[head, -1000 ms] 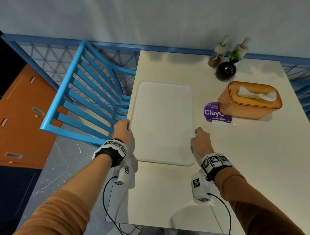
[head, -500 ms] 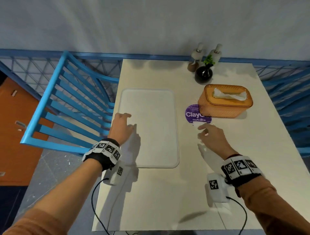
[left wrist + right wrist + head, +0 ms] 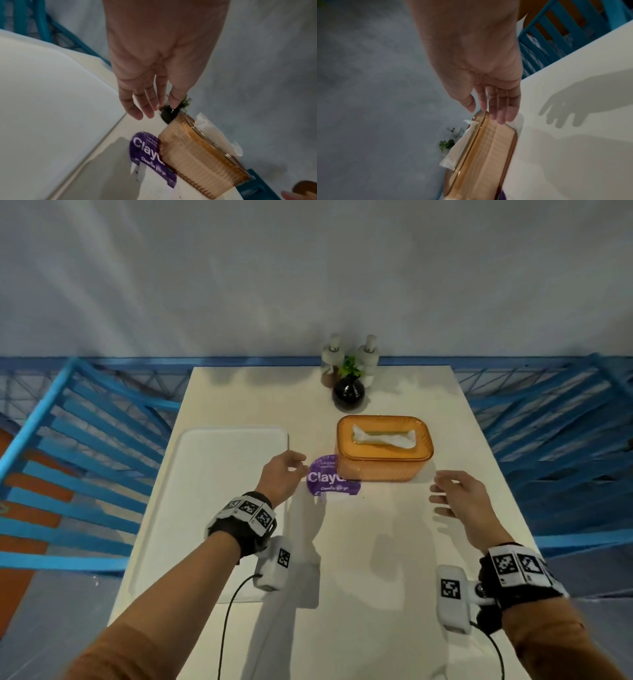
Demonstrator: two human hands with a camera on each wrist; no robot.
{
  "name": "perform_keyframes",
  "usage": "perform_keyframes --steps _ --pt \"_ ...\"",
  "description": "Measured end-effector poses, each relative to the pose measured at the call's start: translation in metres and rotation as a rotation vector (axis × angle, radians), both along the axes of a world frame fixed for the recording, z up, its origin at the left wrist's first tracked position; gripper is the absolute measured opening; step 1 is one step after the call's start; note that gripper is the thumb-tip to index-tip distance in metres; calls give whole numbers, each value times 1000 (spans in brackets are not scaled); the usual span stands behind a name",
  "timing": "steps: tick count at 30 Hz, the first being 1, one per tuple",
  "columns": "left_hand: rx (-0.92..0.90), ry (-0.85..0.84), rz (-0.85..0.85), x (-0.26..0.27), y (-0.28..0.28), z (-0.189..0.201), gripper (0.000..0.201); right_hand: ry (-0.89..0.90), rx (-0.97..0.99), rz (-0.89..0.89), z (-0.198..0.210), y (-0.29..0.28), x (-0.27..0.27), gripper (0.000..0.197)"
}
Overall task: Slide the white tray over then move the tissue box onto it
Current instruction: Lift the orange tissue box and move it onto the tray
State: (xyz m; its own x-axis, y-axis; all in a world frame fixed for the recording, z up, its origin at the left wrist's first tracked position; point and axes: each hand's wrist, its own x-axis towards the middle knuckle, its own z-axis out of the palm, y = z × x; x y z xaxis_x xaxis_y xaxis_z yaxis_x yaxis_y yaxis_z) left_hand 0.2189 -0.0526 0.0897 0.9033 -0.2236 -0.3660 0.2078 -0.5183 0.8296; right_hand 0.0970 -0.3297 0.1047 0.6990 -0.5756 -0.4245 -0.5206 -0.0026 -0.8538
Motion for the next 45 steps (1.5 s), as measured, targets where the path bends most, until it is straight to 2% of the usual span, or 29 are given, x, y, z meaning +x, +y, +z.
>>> perform_keyframes --steps 4,7,10,14,20,23,24,29,34,39,45 --pt "-90 154 172 10 -43 -14 37 -26 103 -27 -13 -30 25 32" --pt "-142 219 293 21 -70 -21 45 23 157 -37 -22 -44 48 38" --pt "-153 284 328 30 -89 -26 59 92 196 -14 -27 -51 68 41" --pt "-272 437 317 31 -116 -24 66 127 243 68 -35 -55 87 56" --pt "-324 403 352 27 -131 -25 57 95 162 216 -35 -54 95 42" --pt "-346 415 376 21 -130 -24 55 64 142 228 -50 -59 88 41" --pt "-346 424 375 18 -129 -24 55 56 154 229 -58 -61 85 40" --pt "-355 439 338 -5 -114 -26 46 54 166 233 -35 -45 55 33" --pt "-377 402 309 -20 -83 -13 47 11 131 272 -22 -20 49 28" --pt "-360 310 337 -4 -31 11 49 -45 121 334 3 31 76 22" --pt "-340 212 372 53 48 41 48 -79 168 361 26 109 141 25"
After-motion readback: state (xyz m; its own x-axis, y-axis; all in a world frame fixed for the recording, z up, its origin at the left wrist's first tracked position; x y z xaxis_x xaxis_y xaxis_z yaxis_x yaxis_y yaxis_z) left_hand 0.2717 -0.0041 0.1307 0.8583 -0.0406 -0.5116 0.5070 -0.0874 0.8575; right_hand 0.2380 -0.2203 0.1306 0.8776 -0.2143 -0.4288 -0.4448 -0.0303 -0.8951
